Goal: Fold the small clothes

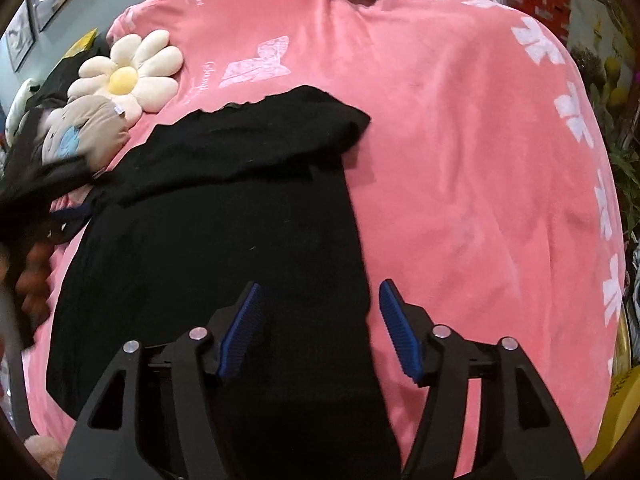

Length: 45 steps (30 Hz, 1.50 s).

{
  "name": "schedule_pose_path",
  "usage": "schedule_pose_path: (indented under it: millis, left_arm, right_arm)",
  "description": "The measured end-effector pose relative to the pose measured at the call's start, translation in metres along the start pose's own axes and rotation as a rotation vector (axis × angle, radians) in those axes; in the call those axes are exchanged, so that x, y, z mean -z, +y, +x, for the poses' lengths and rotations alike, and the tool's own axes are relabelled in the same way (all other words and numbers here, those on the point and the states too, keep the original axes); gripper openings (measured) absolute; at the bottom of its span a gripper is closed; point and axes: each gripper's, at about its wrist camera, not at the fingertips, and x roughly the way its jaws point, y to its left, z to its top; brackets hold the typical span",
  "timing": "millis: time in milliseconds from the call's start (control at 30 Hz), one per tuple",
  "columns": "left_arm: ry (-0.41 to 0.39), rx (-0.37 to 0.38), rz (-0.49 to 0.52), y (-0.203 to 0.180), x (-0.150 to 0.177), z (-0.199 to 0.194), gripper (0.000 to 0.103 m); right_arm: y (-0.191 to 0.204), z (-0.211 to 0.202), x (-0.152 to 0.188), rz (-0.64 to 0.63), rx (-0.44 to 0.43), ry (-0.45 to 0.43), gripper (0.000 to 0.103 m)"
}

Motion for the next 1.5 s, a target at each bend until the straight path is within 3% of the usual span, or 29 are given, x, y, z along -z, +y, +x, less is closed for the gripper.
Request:
schedule_pose_path:
  millis: [67,133,167,200,233,333,400,433,500,567,633,800,867,967,1033,1100,1200,1233,1300,1333,1400,1467,1500]
  left_arm:
    - [0.048,0.009,-0.068,0.006,-0.013,0.022,0.091]
    - [0.070,-0.014,-0.074,0.009,-0.025,0.038,0.048]
    - [0.052,-0.042,-0.064,0.008,-0.030,0.039,0.034]
    - [0.027,-0.042,-0.043,0.007,-0.038,0.037,0.002]
    - [0.023,-0.013,-0.041,0.006,-0.044,0.034,0.003]
    - [-0.094,0.032,-0.064,0.011,-0.069,0.002,0.003]
    - [-0.158,-0.016,-0.038,0.016,-0.079,-0.011,0.004]
    - [-0.165,-0.095,-0.013,0.019,-0.084,-0.006,0.004]
    - [-0.132,-0.145,-0.007,0.029,-0.085,0.008,0.004]
    - [-0.073,-0.134,0.014,0.033,-0.080,0.023,0.004]
    - [-0.078,-0.149,0.053,0.030,-0.070,0.027,0.005]
    - [-0.060,-0.130,0.021,0.034,-0.067,0.038,0.005]
    - [-0.056,-0.139,0.035,0.032,-0.067,0.040,0.005]
    - [-0.048,-0.151,0.059,0.032,-0.066,0.045,0.006]
    - [-0.041,-0.166,0.086,0.031,-0.062,0.053,0.006]
    - [-0.068,-0.187,0.114,0.026,-0.058,0.055,0.008]
    - [-0.086,-0.193,0.125,0.022,-0.056,0.055,0.018]
    - [-0.088,-0.187,0.122,0.021,-0.055,0.055,0.022]
    - [-0.084,-0.190,0.115,0.020,-0.055,0.054,0.028]
    - [-0.082,-0.190,0.113,0.021,-0.056,0.053,0.031]
    - [-0.075,-0.190,0.114,0.023,-0.057,0.051,0.035]
    - [-0.080,-0.185,0.113,0.030,-0.058,0.045,0.039]
    - [-0.087,-0.183,0.104,0.035,-0.058,0.040,0.041]
  right_arm:
    - [0.003,0.001,0.003,0.001,-0.017,0.006,0.061]
    - [0.007,0.002,0.007,-0.006,-0.024,0.011,0.063]
    - [0.008,0.002,0.009,-0.011,-0.020,0.011,0.065]
    - [0.008,0.002,0.010,-0.013,-0.020,0.011,0.065]
    - [0.008,0.003,0.011,-0.016,-0.021,0.010,0.065]
    - [0.004,0.004,0.008,-0.028,0.012,-0.007,0.066]
    - [-0.003,0.008,0.003,-0.025,0.044,-0.018,0.067]
    - [-0.007,0.012,-0.002,-0.019,0.063,-0.014,0.067]
    - [-0.016,0.023,-0.015,-0.006,0.078,-0.013,0.067]
    - [-0.018,0.040,-0.036,-0.025,0.096,-0.022,0.067]
    - [-0.013,0.058,-0.055,-0.044,0.110,-0.034,0.067]
    - [0.005,0.122,-0.094,-0.118,0.128,0.030,0.066]
    - [-0.005,0.136,-0.100,-0.112,0.171,0.043,0.037]
    - [-0.068,0.132,-0.103,0.118,0.268,0.025,0.028]
    - [-0.112,0.127,-0.094,0.279,0.277,0.046,0.028]
    - [-0.116,0.114,-0.091,0.318,0.176,0.011,0.028]
    - [-0.053,0.111,-0.098,0.071,0.090,0.007,0.032]
    - [-0.033,0.116,-0.099,-0.011,0.085,0.012,0.039]
    - [0.000,0.138,-0.104,-0.169,0.155,0.015,0.041]
    - [0.000,0.153,-0.110,-0.187,0.186,0.035,0.038]
    - [-0.025,0.164,-0.126,-0.065,0.196,0.025,0.040]
    - [-0.057,0.166,-0.131,0.111,0.120,0.051,0.059]
    - [-0.059,0.163,-0.130,0.114,0.112,0.049,0.059]
